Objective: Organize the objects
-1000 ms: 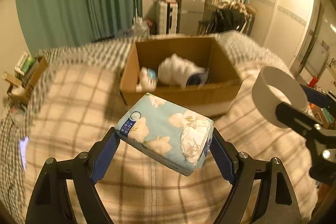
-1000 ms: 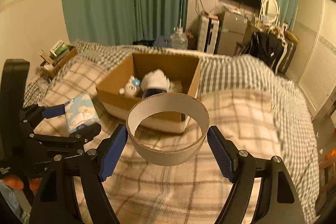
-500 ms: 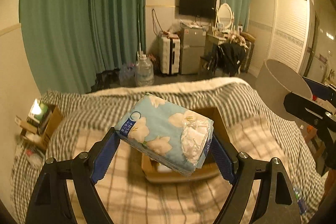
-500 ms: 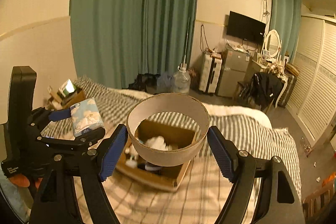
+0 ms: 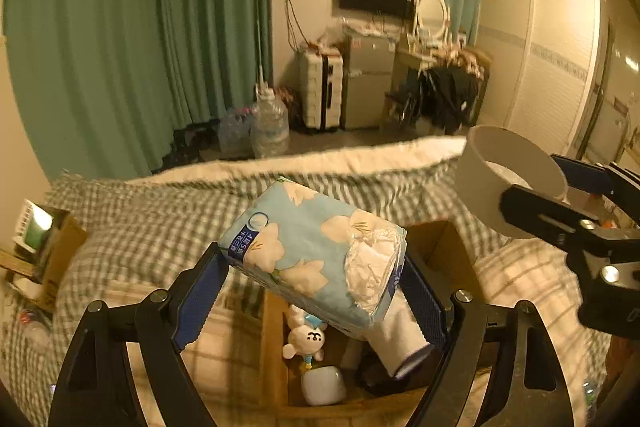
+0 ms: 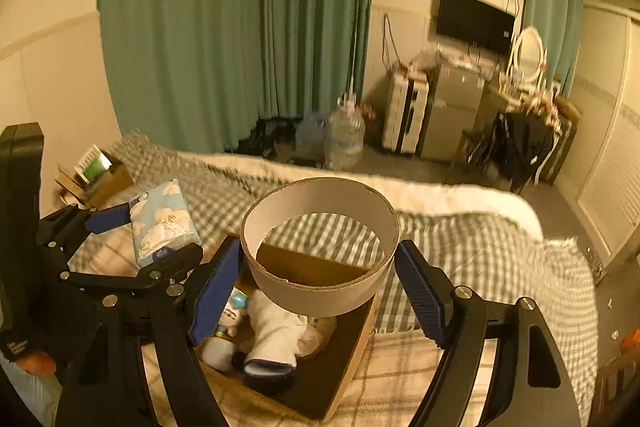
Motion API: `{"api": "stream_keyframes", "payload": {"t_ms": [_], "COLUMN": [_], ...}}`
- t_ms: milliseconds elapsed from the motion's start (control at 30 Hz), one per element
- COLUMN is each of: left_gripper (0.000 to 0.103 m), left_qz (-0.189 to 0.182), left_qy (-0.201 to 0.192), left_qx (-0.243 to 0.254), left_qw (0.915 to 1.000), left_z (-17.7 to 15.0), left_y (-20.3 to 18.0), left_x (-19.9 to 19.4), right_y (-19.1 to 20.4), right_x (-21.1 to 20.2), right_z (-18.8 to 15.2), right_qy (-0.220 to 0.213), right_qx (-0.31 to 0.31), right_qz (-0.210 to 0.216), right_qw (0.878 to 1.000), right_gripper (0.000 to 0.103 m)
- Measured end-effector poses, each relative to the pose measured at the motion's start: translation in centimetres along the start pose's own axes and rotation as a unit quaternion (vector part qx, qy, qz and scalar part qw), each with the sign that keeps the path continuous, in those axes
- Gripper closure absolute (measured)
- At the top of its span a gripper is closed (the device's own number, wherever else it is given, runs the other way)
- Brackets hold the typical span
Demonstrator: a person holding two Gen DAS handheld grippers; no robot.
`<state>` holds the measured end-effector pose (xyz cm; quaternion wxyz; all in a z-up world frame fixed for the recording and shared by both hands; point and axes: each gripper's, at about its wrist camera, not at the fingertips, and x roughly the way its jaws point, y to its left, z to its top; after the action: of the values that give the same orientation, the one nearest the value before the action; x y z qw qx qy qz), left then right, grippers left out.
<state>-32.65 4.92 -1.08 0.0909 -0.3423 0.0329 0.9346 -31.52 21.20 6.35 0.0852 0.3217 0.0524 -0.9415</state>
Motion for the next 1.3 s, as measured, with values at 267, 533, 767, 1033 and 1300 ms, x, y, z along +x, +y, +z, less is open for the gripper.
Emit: {"api": "stream_keyframes", "payload": {"t_ms": [267,533,767,1033,1300], "left_gripper": [0.017,0.011,0.0,0.0,0.0], "left_qz": [0.003,-0.003,0.009,0.01,0.005], "left_qy": [0.054,0.047,0.016,-0.056,-0.129], "left_qx": [0.022,0.009,-0.003,0.0,-0.005], "left_qw": [0.9983,0.9988,0.9998,0.9984,0.9916], "left_z": [-3.6,-4.4,-2.5,1.5,2.7], "left_y": [-1.4,-1.5,-0.8,-2.0,-2.0], "left_x": [7.0,7.3,2.7,-6.9,-17.5], "right_y": [-1.8,-1.7,-2.4,-2.8,-2.1], "right_x": [8.3,8.8,3.4,-7.9,-18.0], "right_z": [-4.4,-5.7,-3.4,-0.2,0.2], "right_qy": [0.063,0.07,0.021,-0.054,-0.108], "right_qx": [0.016,0.013,0.026,0.032,0.038], "right_qz": [0.001,-0.001,-0.017,-0.05,-0.083], "right_qw": [0.998,0.997,0.999,0.997,0.99], "right_gripper": [0.026,0.02,0.009,0.0,0.0]}}
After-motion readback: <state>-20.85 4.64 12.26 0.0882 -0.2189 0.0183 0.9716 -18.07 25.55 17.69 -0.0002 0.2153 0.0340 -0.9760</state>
